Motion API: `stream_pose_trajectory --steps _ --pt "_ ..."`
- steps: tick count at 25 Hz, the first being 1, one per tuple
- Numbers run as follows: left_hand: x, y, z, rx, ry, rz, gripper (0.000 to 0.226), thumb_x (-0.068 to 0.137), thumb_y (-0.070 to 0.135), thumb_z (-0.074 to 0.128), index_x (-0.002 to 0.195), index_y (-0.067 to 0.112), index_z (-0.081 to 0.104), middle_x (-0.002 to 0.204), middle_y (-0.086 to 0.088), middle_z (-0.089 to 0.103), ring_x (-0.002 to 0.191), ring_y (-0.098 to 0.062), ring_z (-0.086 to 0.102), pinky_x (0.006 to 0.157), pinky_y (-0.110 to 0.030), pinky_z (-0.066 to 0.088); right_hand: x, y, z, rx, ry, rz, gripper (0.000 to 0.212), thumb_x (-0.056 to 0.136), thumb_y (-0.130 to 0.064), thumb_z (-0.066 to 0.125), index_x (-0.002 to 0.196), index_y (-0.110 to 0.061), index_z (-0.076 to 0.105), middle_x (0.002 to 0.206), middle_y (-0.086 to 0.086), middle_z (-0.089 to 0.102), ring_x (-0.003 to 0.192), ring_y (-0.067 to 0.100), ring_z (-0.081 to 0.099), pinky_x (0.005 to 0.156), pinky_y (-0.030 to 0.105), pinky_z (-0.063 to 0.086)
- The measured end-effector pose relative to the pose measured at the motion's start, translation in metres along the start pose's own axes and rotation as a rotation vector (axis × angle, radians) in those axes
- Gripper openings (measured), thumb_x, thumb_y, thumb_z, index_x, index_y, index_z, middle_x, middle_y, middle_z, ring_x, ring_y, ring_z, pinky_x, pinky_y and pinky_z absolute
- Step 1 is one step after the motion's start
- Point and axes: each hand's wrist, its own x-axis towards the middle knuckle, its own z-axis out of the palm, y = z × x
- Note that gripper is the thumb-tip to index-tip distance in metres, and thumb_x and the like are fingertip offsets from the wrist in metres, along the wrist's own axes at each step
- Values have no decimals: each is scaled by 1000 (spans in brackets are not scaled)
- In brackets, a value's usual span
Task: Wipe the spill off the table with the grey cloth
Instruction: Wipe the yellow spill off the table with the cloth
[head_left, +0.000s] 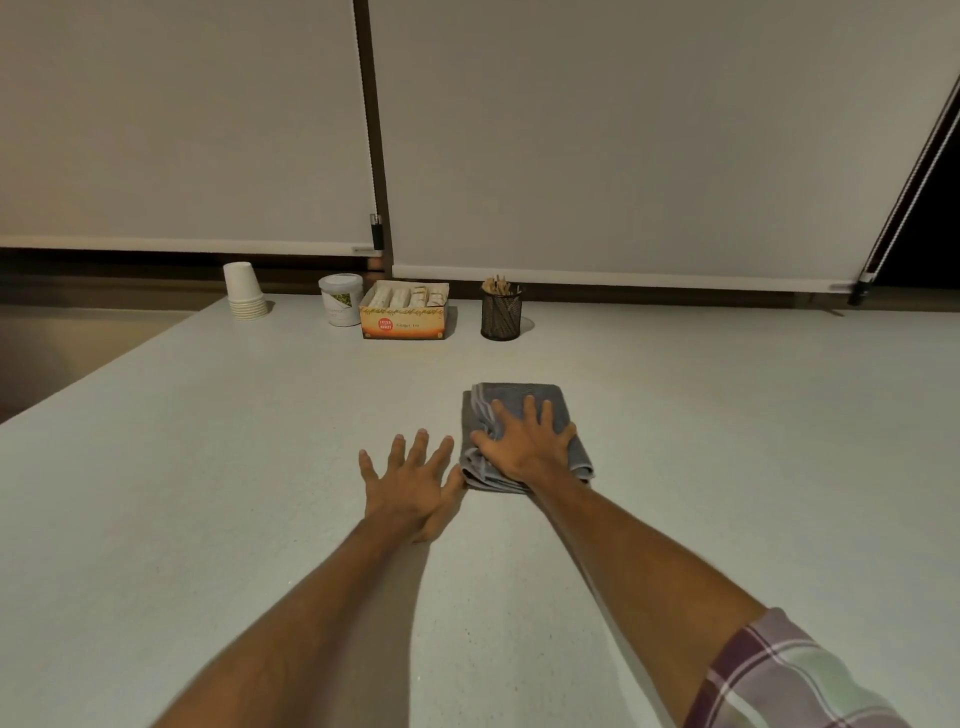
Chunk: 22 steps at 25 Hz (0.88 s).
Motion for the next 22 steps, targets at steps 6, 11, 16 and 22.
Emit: stream_pose_trajectory --steps 6,11,16,22 --pt "-27 1 -6 -21 -23 24 56 101 46 10 156 35 2 166 1 1 153 -27 -4 116 -66 -5 -46 -7 3 6 19 -53 74 86 -74 27 152 -44 9 165 5 -2 151 30 -6 114 66 -1" --pt "-52 -7 -5 -8 -20 34 56 100 46 13 155 35 7 166 1 1 152 -28 -4 115 -67 -4 -96 0 4 5 24 -52 72 88 -72 27 152 -45 11 165 4 -1 151 28 -5 115 64 0" --pt "-80 -12 -4 -6 -8 38 58 100 47 13 155 33 7 166 0 -1 152 -29 -6 115 -67 -4 -137 -3 4 3 17 -41 72 88 -72 26 152 -45 9 165 4 -2 151 28 -6 115 64 -1" --pt "-103 0 -3 -31 -11 34 57 101 40 15 156 32 1 166 -1 0 152 -30 -3 115 -68 -2 -173 -7 7 29 22 -51 73 86 -72 26 152 -45 9 165 6 -2 151 29 -7 114 65 -3"
